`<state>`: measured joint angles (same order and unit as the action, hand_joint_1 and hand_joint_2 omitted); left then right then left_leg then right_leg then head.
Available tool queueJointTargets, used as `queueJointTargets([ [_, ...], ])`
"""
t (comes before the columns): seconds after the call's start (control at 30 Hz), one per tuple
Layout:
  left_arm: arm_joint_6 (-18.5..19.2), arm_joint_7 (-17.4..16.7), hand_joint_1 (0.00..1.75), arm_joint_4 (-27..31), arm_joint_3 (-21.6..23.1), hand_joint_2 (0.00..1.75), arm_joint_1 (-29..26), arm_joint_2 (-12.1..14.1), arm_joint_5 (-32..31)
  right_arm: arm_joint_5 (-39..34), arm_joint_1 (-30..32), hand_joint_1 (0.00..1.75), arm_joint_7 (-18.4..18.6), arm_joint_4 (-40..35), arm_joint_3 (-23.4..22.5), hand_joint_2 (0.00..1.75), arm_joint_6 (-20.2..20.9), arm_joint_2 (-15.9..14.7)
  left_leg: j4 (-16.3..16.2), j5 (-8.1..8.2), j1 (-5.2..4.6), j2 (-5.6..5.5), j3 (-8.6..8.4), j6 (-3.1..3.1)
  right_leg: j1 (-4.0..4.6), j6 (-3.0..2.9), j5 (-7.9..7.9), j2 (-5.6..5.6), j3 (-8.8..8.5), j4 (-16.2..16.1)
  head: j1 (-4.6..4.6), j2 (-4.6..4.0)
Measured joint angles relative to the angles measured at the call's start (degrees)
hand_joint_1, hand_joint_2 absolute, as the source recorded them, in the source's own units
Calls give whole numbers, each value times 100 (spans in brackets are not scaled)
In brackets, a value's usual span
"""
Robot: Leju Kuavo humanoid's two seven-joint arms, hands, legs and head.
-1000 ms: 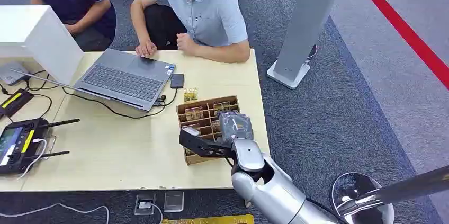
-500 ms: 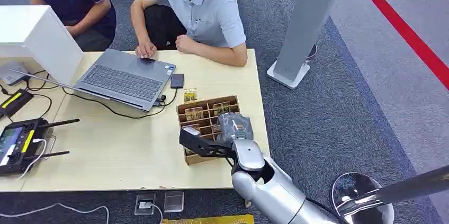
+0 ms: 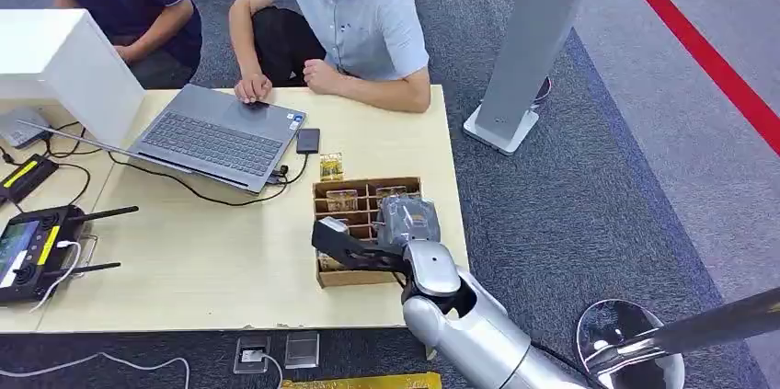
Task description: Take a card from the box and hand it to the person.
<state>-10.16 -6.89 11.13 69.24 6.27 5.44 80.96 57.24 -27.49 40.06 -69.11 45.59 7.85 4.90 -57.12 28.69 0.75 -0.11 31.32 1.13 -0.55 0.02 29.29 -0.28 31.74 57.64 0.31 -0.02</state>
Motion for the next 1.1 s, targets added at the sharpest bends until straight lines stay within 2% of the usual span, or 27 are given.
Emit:
queueJointTargets([
  [0.43, -94, -9, 0, 0, 4, 0, 0, 0, -74, -48, 1, 175, 0, -2, 2, 175, -103, -2, 0, 0, 0, 0, -1, 0, 0, 0, 0, 0, 0, 0, 0, 0],
  [0.63, -74, 22, 0, 0, 4, 0, 0, 0, -59, -192, -41, 175, -98, -92, 100, 175, -456, -35, 0, 0, 0, 0, 0, 0, 0, 0, 0, 1, 0, 0, 0, 0],
  [0.67, -66, 33, 0, 0, 4, 0, 0, 0, -57, -223, -69, 175, -188, -136, 133, 175, -562, -48, 0, 0, 0, 0, -1, 0, 0, 0, 0, 1, 0, 0, -2, 0],
  [0.73, -33, 61, 0, 0, 4, 0, -1, 0, -57, -177, -150, 175, -639, -286, 234, 175, -855, -94, 0, 0, 0, 1, -1, 0, 0, 0, 0, 1, 0, 0, 2, 0],
  [0.8, 18, 112, 0, 0, 4, 0, 1, 2, -77, -39, -279, 175, -1324, -472, 346, 175, -1056, -142, 0, 0, 0, 2, -2, 0, 0, 0, 0, 3, 0, 0, -4, 0],
  [0.83, 55, 135, 0, 0, 9, 0, 2, 2, -92, 146, -377, 175, -1745, -592, 428, 175, -1056, -181, 0, 0, 0, 2, -3, 0, 0, 0, 0, 2, 0, 0, -7, 0],
  [0.93, 94, 177, 0, 0, 46, 0, 1, 2, -135, 336, -557, 175, -2521, -837, 610, 175, -986, -277, 0, 0, 0, 1, -2, 0, 0, 0, 0, 2, 0, 1, -2, 0],
  [0.97, 100, 190, 0, 0, 59, 0, 2, 2, -136, 400, -594, 175, -2669, -894, 666, 175, -964, -301, 0, 0, 0, 1, -2, 0, 0, 0, 0, 2, -1, 1, -2, 0],
  [1.1, 105, 212, 0, 0, 98, 0, 3, 2, -136, 621, -827, 175, -2807, -984, 835, 175, -861, -380, 0, 0, 0, 1, -1, 0, 0, 0, -1, 2, -1, 0, 2, 0],
])
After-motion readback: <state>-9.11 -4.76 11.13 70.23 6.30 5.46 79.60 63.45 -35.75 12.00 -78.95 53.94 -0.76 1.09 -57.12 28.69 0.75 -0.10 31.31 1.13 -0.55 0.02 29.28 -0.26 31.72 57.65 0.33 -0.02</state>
